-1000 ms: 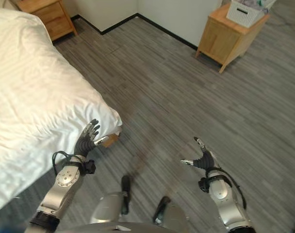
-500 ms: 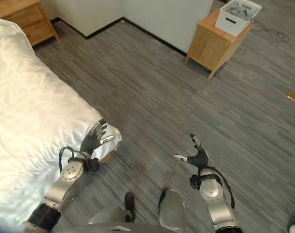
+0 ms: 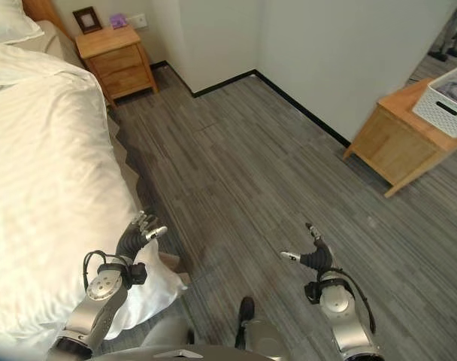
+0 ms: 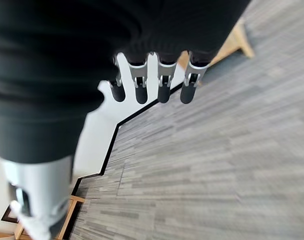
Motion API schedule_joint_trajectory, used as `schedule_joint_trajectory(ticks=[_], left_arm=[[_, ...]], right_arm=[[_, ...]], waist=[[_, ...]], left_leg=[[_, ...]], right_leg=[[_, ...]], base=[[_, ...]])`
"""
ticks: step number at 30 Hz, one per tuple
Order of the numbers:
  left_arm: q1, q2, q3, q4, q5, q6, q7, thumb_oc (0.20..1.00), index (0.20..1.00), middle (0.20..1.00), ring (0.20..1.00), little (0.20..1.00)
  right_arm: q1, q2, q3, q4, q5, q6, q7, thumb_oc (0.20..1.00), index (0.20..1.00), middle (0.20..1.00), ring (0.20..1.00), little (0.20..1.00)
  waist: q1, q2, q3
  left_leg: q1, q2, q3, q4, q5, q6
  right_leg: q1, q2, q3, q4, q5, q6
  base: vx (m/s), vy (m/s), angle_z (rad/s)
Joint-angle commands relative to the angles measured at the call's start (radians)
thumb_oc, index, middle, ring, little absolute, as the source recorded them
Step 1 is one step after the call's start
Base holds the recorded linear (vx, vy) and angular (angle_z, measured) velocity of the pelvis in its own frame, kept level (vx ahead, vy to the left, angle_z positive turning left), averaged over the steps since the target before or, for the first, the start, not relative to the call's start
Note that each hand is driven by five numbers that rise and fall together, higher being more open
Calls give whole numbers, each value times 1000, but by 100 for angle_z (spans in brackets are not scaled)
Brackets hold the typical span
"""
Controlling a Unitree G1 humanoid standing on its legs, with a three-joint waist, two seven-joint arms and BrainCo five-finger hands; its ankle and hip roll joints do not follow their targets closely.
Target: Making the bed.
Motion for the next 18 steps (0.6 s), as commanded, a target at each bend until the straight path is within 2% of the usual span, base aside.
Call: schedule_joint_trajectory(ticks=[1, 2, 3, 4, 5, 6, 7, 8, 9, 10, 11, 12, 13, 15, 16, 17, 18], left_arm=[[-39, -10, 16, -62, -36, -45, -6, 1000, 1000, 1000, 1000, 1000], [-39, -9, 17, -63, -36, -45, -6, 1000, 1000, 1000, 1000, 1000], [-30, -22, 11, -60, -20, -44, -12, 1000, 1000, 1000, 1000, 1000], [-30, -23, 11, -60, -20, -44, -12, 1000, 1000, 1000, 1000, 1000], [-35, -33, 7, -53, -8, -38, -12, 1000, 1000, 1000, 1000, 1000], [-38, -40, 7, -47, -1, -36, -6, 1000, 1000, 1000, 1000, 1000], [-39, -42, 6, -46, 0, -36, -5, 1000, 1000, 1000, 1000, 1000], [-43, -46, 7, -43, 6, -33, 1, 1000, 1000, 1000, 1000, 1000], [-43, -46, 7, -43, 7, -32, 3, 1000, 1000, 1000, 1000, 1000], [-43, -49, 18, -37, 5, -31, 19, 1000, 1000, 1000, 1000, 1000], [-26, -46, 27, -34, 12, -29, 27, 1000, 1000, 1000, 1000, 1000], [-19, -43, 32, -37, 13, -26, 34, 1000, 1000, 1000, 1000, 1000], [-18, -41, 32, -38, 13, -25, 34, 1000, 1000, 1000, 1000, 1000], [-12, -19, 48, -53, 14, -19, 37, 1000, 1000, 1000, 1000, 1000], [-3, -2, 60, -70, 25, -14, 46, 1000, 1000, 1000, 1000, 1000], [-3, -1, 61, -71, 25, -13, 46, 1000, 1000, 1000, 1000, 1000], [-9, 14, 71, -70, 36, -13, 63, 1000, 1000, 1000, 1000, 1000]], right_arm=[[-30, -35, -10, -54, 14, -24, 2, 1000, 1000, 1000, 1000, 1000], [-31, -34, -10, -54, 14, -24, 2, 1000, 1000, 1000, 1000, 1000], [-18, -26, -6, -57, 5, -29, 5, 1000, 1000, 1000, 1000, 1000], [-18, -26, -6, -58, 5, -29, 5, 1000, 1000, 1000, 1000, 1000], [-15, -18, -3, -66, -17, -26, 2, 1000, 1000, 1000, 1000, 1000], [-16, -14, -2, -68, -27, -26, -2, 1000, 1000, 1000, 1000, 1000], [-15, -14, -2, -67, -28, -27, -3, 1000, 1000, 1000, 1000, 1000], [-17, -10, 1, -72, -35, -27, -8, 1000, 1000, 1000, 1000, 1000], [-16, -9, 2, -71, -36, -27, -9, 1000, 1000, 1000, 1000, 1000], [-27, -7, 8, -74, -53, -17, -9, 1000, 1000, 1000, 1000, 1000], [-21, 11, 18, -78, -73, -13, 4, 1000, 1000, 1000, 1000, 1000], [-24, 19, 25, -72, -85, -6, 3, 1000, 1000, 1000, 1000, 1000], [-24, 21, 26, -71, -85, -6, 3, 1000, 1000, 1000, 1000, 1000], [-42, 28, 32, -61, -99, -3, 3, 1000, 1000, 1000, 1000, 1000], [-50, 29, 36, -75, -112, -4, 3, 1000, 1000, 1000, 1000, 1000], [-51, 29, 37, -74, -112, -4, 3, 1000, 1000, 1000, 1000, 1000], [-72, 25, 49, -85, -122, -6, -1, 1000, 1000, 1000, 1000, 1000]], waist=[[26, 21, 42], [26, 18, 41], [25, 36, 13], [25, 34, 12], [23, 48, -7], [22, 45, -16], [22, 42, -17], [21, 43, -23], [20, 38, -24], [30, 26, -47], [31, 11, -75], [43, -6, -86], [43, -9, -87], [69, -41, -88], [75, -58, -75], [75, -60, -75], [68, -48, -58]], left_leg=[[127, 13, 59, -516, 52, -6], [129, 9, 61, -524, 58, -5], [149, 3, 137, -784, 108, -5], [153, 0, 138, -796, 117, -4], [139, 23, 226, -903, 185, -14], [145, 26, 269, -964, 208, -28], [153, 20, 271, -981, 216, -29], [130, 40, 339, -1014, 230, -36], [131, 34, 339, -1014, 225, -37], [113, 49, 378, -1015, 242, -38], [139, 38, 398, -1021, 235, -12], [146, 18, 389, -1020, 234, 4], [146, 15, 390, -1020, 233, 5], [165, -23, 375, -1016, 199, 42], [209, -53, 370, -1021, 155, 77], [208, -55, 371, -1021, 153, 79], [270, -69, 344, -1024, 109, 105]], right_leg=[[102, -66, -57, -113, -70, 159], [99, -70, -56, -113, -69, 160], [136, -48, -76, -113, -107, 172], [134, -50, -76, -113, -106, 172], [175, -29, -96, -113, -142, 173], [207, -27, -104, -113, -167, 180], [208, -31, -104, -113, -170, 181], [234, -25, -123, -113, -183, 184], [237, -30, -125, -113, -189, 186], [279, -39, -152, -113, -192, 203], [307, -52, -176, -93, -192, 230], [307, -79, -187, -46, -172, 246], [305, -83, -187, -42, -174, 248], [271, -144, -178, 110, -98, 287], [203, -212, -175, 319, 52, 330], [199, -216, -173, 326, 50, 331], [145, -249, -164, 497, 157, 335]], base=[[474, 88, -37], [707, 168, -39], [362, 99, -17], [650, 163, -1], [493, 106, 23], [510, 105, 34], [377, 91, 41], [188, 49, 56], [514, 138, 57], [710, 233, 55], [880, 313, 46], [546, 232, 76], [375, 183, 90], [429, 289, 66], [380, 296, 63], [554, 381, 96], [286, 185, 99]])
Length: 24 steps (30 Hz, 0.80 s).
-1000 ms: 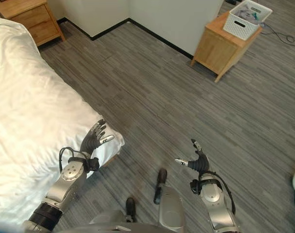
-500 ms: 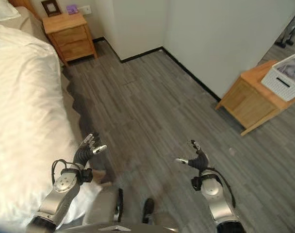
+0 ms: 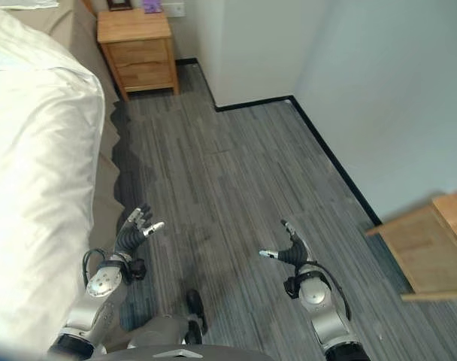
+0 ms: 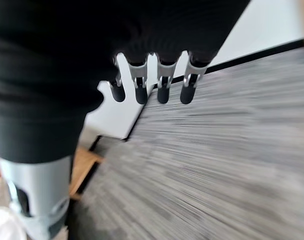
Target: Making the bed.
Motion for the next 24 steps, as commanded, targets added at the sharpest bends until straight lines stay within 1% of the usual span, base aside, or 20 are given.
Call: schedule_joint_trajectory(ticks=[1, 2, 3, 4, 6, 7, 8, 9, 10, 11, 12, 14, 15, 16, 18, 20, 21, 22, 23, 24], left_arm=[[17, 44, 33, -70, 32, -27, 26, 1000, 1000, 1000, 1000, 1000], [15, 53, 42, -60, 36, -27, 36, 1000, 1000, 1000, 1000, 1000], [8, 59, 46, -64, 37, -27, 40, 1000, 1000, 1000, 1000, 1000], [3, 59, 46, -64, 28, -27, 39, 1000, 1000, 1000, 1000, 1000], [2, 57, 48, -61, 23, -30, 39, 1000, 1000, 1000, 1000, 1000], [2, 57, 48, -61, 23, -30, 39, 1000, 1000, 1000, 1000, 1000], [4, 55, 51, -52, 22, -30, 40, 1000, 1000, 1000, 1000, 1000], [10, 52, 58, -52, 18, -30, 38, 1000, 1000, 1000, 1000, 1000], [23, 44, 68, -37, 23, -29, 32, 1000, 1000, 1000, 1000, 1000], [23, 44, 68, -38, 24, -29, 32, 1000, 1000, 1000, 1000, 1000], [28, 40, 79, -26, 28, -28, 30, 1000, 1000, 1000, 1000, 1000], [51, 33, 102, -2, 38, -25, 24, 1000, 1000, 1000, 1000, 1000], [51, 32, 102, -2, 38, -25, 23, 1000, 1000, 1000, 1000, 1000], [53, 35, 117, 6, 46, -25, 25, 1000, 1000, 1000, 1000, 1000], [48, 38, 118, 12, 50, -28, 28, 1000, 1000, 1000, 1000, 1000], [40, 35, 111, 14, 52, -29, 24, 1000, 1000, 1000, 1000, 1000], [40, 35, 111, 14, 52, -29, 24, 1000, 1000, 1000, 1000, 1000], [40, 25, 107, 10, 52, -30, 22, 1000, 1000, 1000, 1000, 1000], [41, 19, 103, 10, 51, -32, 21, 1000, 1000, 1000, 1000, 1000], [44, 10, 105, 3, 43, -33, 27, 1000, 1000, 1000, 1000, 1000]], right_arm=[[-68, -4, -32, -22, -32, -35, -7, 1000, 1000, 1000, 1000, 1000], [-77, -7, -24, -28, -37, -34, -9, 1000, 1000, 1000, 1000, 1000], [-80, -6, -22, -32, -36, -35, -9, 1000, 1000, 1000, 1000, 1000], [-83, -4, -24, -37, -32, -34, -9, 1000, 1000, 1000, 1000, 1000], [-80, -1, -25, -44, -25, -34, -7, 1000, 1000, 1000, 1000, 1000], [-80, -1, -25, -44, -25, -34, -7, 1000, 1000, 1000, 1000, 1000], [-81, 2, -25, -48, -17, -35, -5, 1000, 1000, 1000, 1000, 1000], [-79, 4, -25, -52, -14, -33, -3, 1000, 1000, 1000, 1000, 1000], [-77, 8, -25, -46, -14, -31, -5, 1000, 1000, 1000, 1000, 1000], [-77, 8, -25, -46, -14, -31, -5, 1000, 1000, 1000, 1000, 1000], [-78, 11, -26, -48, -15, -31, -6, 1000, 1000, 1000, 1000, 1000], [-73, 21, -29, -43, -14, -29, -5, 1000, 1000, 1000, 1000, 1000], [-73, 21, -29, -43, -14, -29, -5, 1000, 1000, 1000, 1000, 1000], [-65, 27, -31, -35, -20, -26, -5, 1000, 1000, 1000, 1000, 1000], [-49, 28, -37, -32, -26, -25, -3, 1000, 1000, 1000, 1000, 1000], [-33, 28, -41, -29, -24, -25, 1, 1000, 1000, 1000, 1000, 1000], [-32, 27, -41, -30, -24, -25, 1, 1000, 1000, 1000, 1000, 1000], [-15, 25, -39, -21, -16, -28, 4, 1000, 1000, 1000, 1000, 1000], [-13, 20, -33, -15, -11, -30, 7, 1000, 1000, 1000, 1000, 1000], [-14, 15, -25, -15, -11, -32, 10, 1000, 1000, 1000, 1000, 1000]], waist=[[34, 5, 7], [24, 24, 20], [17, 34, 26], [10, 47, 29], [-7, 57, 37], [-9, 58, 38], [-17, 56, 38], [-26, 51, 41], [-42, 42, 36], [-43, 42, 35], [-49, 37, 33], [-66, 28, 22], [-67, 30, 22], [-86, 33, 23], [-105, 35, 25], [-119, 39, 16], [-119, 41, 17], [-132, 54, 2], [-137, 65, -1], [-133, 75, -1]], left_leg=[[-5, 47, -19, -70, 80, -158], [47, 56, -44, -70, 38, -153], [64, 64, -64, -70, 27, -159], [65, 83, -75, -70, 41, -165], [87, 98, -119, -70, 35, -183], [87, 99, -122, -70, 34, -184], [98, 102, -144, -70, 28, -195], [110, 106, -168, -70, 20, -208], [131, 108, -198, -70, 1, -228], [129, 108, -199, -70, 3, -228], [142, 109, -208, -70, -9, -234], [176, 103, -235, -70, -30, -248], [178, 105, -236, -70, -32, -249], [211, 107, -259, -70, -50, -257], [251, 112, -286, -70, -77, -262], [293, 118, -306, -70, -102, -266], [296, 120, -307, -70, -103, -266], [319, 142, -322, -29, -111, -275], [308, 156, -330, 9, -95, -284], [290, 171, -333, 73, -51, -298]], right_leg=[[22, -89, 44, -145, 408, 56], [-41, -124, 21, -95, 386, 41], [-81, -132, 19, -105, 342, 27], [-107, -122, -11, -149, 317, -7], [-155, -99, -17, -225, 248, -33], [-153, -98, -20, -227, 248, -34], [-169, -77, -1, -300, 227, -39], [-170, -59, 15, -384, 226, -36], [-184, -19, 69, -543, 234, -28], [-183, -18, 67, -550, 240, -29], [-189, -1, 90, -610, 251, -24], [-232, 24, 127, -728, 318, -12], [-228, 26, 125, -732, 319, -12], [-272, 39, 174, -756, 344, -4], [-288, 51, 220, -744, 356, 0], [-277, 60, 241, -733, 357, -6], [-273, 62, 240, -734, 356, -6], [-260, 73, 251, -723, 343, -26], [-248, 78, 240, -730, 340, -34], [-229, 85, 229, -727, 331, -50]], base=[[550, 273, 84], [411, 120, 79], [479, 84, 98], [323, -21, 107], [241, -43, 108], [217, -59, 115], [235, -90, 137], [471, -174, 131], [353, -138, 122], [363, -130, 95], [242, -70, 152], [435, -126, 112], [507, -167, -12], [384, -137, -34], [448, -169, -13], [304, -133, 28], [410, -223, 28], [369, -219, 24], [472, -312, 17], [276, -240, 14]])
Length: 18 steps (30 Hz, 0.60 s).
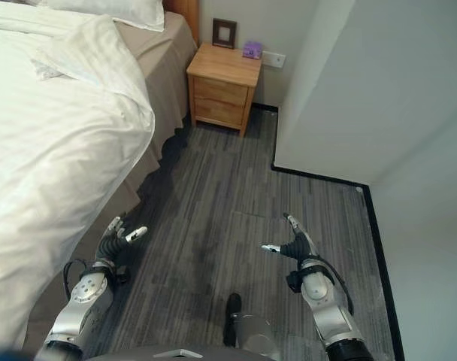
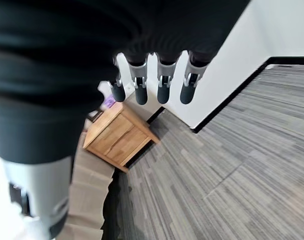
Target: Making the bed.
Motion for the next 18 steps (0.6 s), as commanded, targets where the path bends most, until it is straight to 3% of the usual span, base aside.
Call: schedule_joint_trajectory(ticks=[1, 2, 3, 5, 6, 7, 8, 9, 10, 11, 12, 13, 15, 18], left_arm=[[9, 5, 9, -57, 11, -62, -2, 1000, 1000, 1000, 1000, 1000], [17, 1, 17, -82, -11, -69, -5, 1000, 1000, 1000, 1000, 1000], [17, 1, 17, -83, -11, -69, -5, 1000, 1000, 1000, 1000, 1000], [14, 10, 6, -115, -20, -69, -13, 1000, 1000, 1000, 1000, 1000], [13, 11, 6, -115, -20, -69, -13, 1000, 1000, 1000, 1000, 1000], [20, 1, 2, -125, -22, -63, -9, 1000, 1000, 1000, 1000, 1000], [19, 1, 1, -125, -22, -63, -9, 1000, 1000, 1000, 1000, 1000], [15, -3, -3, -124, -26, -62, -12, 1000, 1000, 1000, 1000, 1000], [15, -7, -5, -122, -24, -61, -13, 1000, 1000, 1000, 1000, 1000], [16, -12, -2, -122, -15, -63, -11, 1000, 1000, 1000, 1000, 1000], [20, -15, 0, -126, -7, -64, -11, 1000, 1000, 1000, 1000, 1000], [20, -15, 0, -126, -7, -64, -11, 1000, 1000, 1000, 1000, 1000], [35, -33, -6, -116, 19, -59, -10, 1000, 1000, 1000, 1000, 1000], [45, -42, -6, -119, 31, -59, -5, 1000, 1000, 1000, 1000, 1000]], right_arm=[[0, -8, 13, -44, 13, -45, -6, 1000, 1000, 1000, 1000, 1000], [-1, -22, 16, -52, 19, -51, -7, 1000, 1000, 1000, 1000, 1000], [-1, -22, 16, -52, 19, -51, -7, 1000, 1000, 1000, 1000, 1000], [-13, -47, 19, -75, 45, -56, -15, 1000, 1000, 1000, 1000, 1000], [-14, -47, 18, -75, 45, -56, -15, 1000, 1000, 1000, 1000, 1000], [-12, -50, 12, -79, 54, -53, -19, 1000, 1000, 1000, 1000, 1000], [-11, -50, 12, -79, 54, -53, -20, 1000, 1000, 1000, 1000, 1000], [-10, -54, 5, -73, 51, -47, -20, 1000, 1000, 1000, 1000, 1000], [-7, -54, -1, -75, 50, -43, -21, 1000, 1000, 1000, 1000, 1000], [-4, -52, -17, -88, 67, -45, -19, 1000, 1000, 1000, 1000, 1000], [-2, -51, -19, -85, 67, -46, -19, 1000, 1000, 1000, 1000, 1000], [-2, -51, -19, -85, 67, -46, -19, 1000, 1000, 1000, 1000, 1000], [1, -51, -19, -71, 52, -48, -26, 1000, 1000, 1000, 1000, 1000], [3, -49, -24, -64, 46, -44, -33, 1000, 1000, 1000, 1000, 1000]], waist=[[1, 19, -14], [18, 15, 3], [14, 15, 3], [54, -11, 58], [53, -7, 58], [62, -14, 73], [64, -13, 73], [69, -6, 77], [73, -8, 74], [76, 2, 64], [80, 7, 57], [80, 5, 55], [89, 38, 34], [91, 37, 21]], left_leg=[[-41, -35, -42, 120, 142, 0], [-119, -25, -56, 318, 255, -14], [-127, -24, -61, 329, 251, -15], [-294, -44, -48, 635, 298, -5], [-303, -40, -51, 650, 291, -5], [-367, -13, 5, 626, 259, 13], [-367, -11, 7, 628, 256, 13], [-392, 5, 26, 569, 237, 14], [-408, -7, 37, 514, 233, 14], [-417, -42, 59, 313, 198, 28], [-409, -60, 60, 207, 211, 30], [-407, -62, 61, 197, 219, 30], [-422, -70, 56, -62, 364, 7], [-463, -56, 93, -98, 398, -24]], right_leg=[[72, -40, 43, -216, 104, 78], [129, -33, 22, -236, 79, 46], [128, -33, 19, -236, 79, 45], [199, -43, 18, -252, 33, -1], [197, -39, 16, -251, 32, -1], [224, -42, 16, -252, 8, -8], [225, -41, 17, -252, 6, -7], [246, -41, 15, -252, -10, -1], [255, -48, 15, -252, -21, 2], [272, -42, 20, -252, -40, 17], [280, -39, 21, -252, -51, 27], [277, -41, 22, -252, -49, 27], [324, -6, 26, -252, -90, 35], [382, -6, 36, -252, -119, 40]], base=[[384, -385, 7], [271, -295, 0], [256, -317, 15], [197, -336, 5], [285, -344, -28], [161, -115, -27], [264, -128, -18], [203, -8, -8], [443, 43, 6], [475, 86, 23], [366, 92, 41], [278, 80, 27], [458, 118, -15], [389, 89, -9]])
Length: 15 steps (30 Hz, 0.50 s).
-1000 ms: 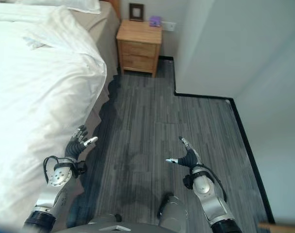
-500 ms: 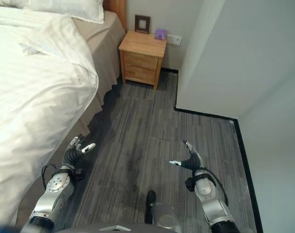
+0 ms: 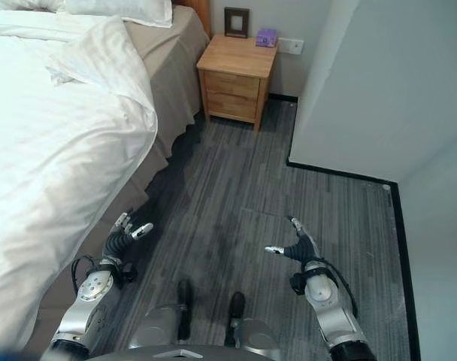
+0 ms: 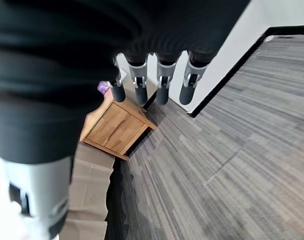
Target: Making the bed.
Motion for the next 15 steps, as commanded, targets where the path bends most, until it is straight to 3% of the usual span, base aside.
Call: schedule_joint_trajectory(ticks=[1, 4, 8, 10, 12, 13, 14, 15], left_arm=[[22, 16, 19, -123, 33, -46, 5, 1000, 1000, 1000, 1000, 1000], [34, 24, 14, -126, 34, -44, 3, 1000, 1000, 1000, 1000, 1000], [12, 45, 5, -132, 44, -36, 8, 1000, 1000, 1000, 1000, 1000], [-3, 64, -4, -126, 48, -31, 10, 1000, 1000, 1000, 1000, 1000], [-16, 86, -8, -136, 62, -29, 15, 1000, 1000, 1000, 1000, 1000], [-23, 94, -10, -141, 65, -30, 17, 1000, 1000, 1000, 1000, 1000], [-27, 99, -14, -143, 68, -31, 16, 1000, 1000, 1000, 1000, 1000], [-32, 108, -12, -140, 69, -30, 13, 1000, 1000, 1000, 1000, 1000]], right_arm=[[13, -25, -21, -95, 4, -41, -30, 1000, 1000, 1000, 1000, 1000], [14, 10, -14, -97, 11, -43, -24, 1000, 1000, 1000, 1000, 1000], [10, 42, -9, -89, 24, -47, -30, 1000, 1000, 1000, 1000, 1000], [9, 63, -2, -88, 37, -47, -30, 1000, 1000, 1000, 1000, 1000], [6, 81, -2, -98, 66, -52, -27, 1000, 1000, 1000, 1000, 1000], [2, 81, 0, -101, 72, -54, -29, 1000, 1000, 1000, 1000, 1000], [2, 83, 1, -98, 73, -55, -30, 1000, 1000, 1000, 1000, 1000], [4, 88, -5, -104, 82, -53, -35, 1000, 1000, 1000, 1000, 1000]], waist=[[18, -13, -38], [20, -33, -78], [19, -62, -88], [13, -84, -84], [-4, -88, -65], [-13, -70, -54], [-25, -59, -42], [-35, -41, -27]], left_leg=[[-40, 7, 6, 14, 175, -27], [8, 11, 19, 14, 164, -10], [42, 9, 51, 14, 141, 13], [81, -5, 63, 14, 99, 46], [134, -25, 77, 14, 52, 81], [149, -12, 79, 14, 46, 88], [165, 0, 77, 14, 34, 89], [187, 16, 74, 14, 19, 85]], right_leg=[[158, -72, 33, 18, -115, 90], [201, -91, 38, 20, -131, 100], [181, -118, 46, 141, -135, 123], [118, -147, 46, 308, -83, 156], [4, -184, 67, 529, 83, 194], [-52, -187, 70, 616, 122, 195], [-92, -187, 72, 653, 126, 190], [-157, -226, 28, 655, 90, 169]], base=[[318, 92, -27], [453, 163, -43], [248, 125, -23], [243, 182, 0], [167, 220, -2], [220, 210, 4], [309, 182, 13], [248, 102, 8]])
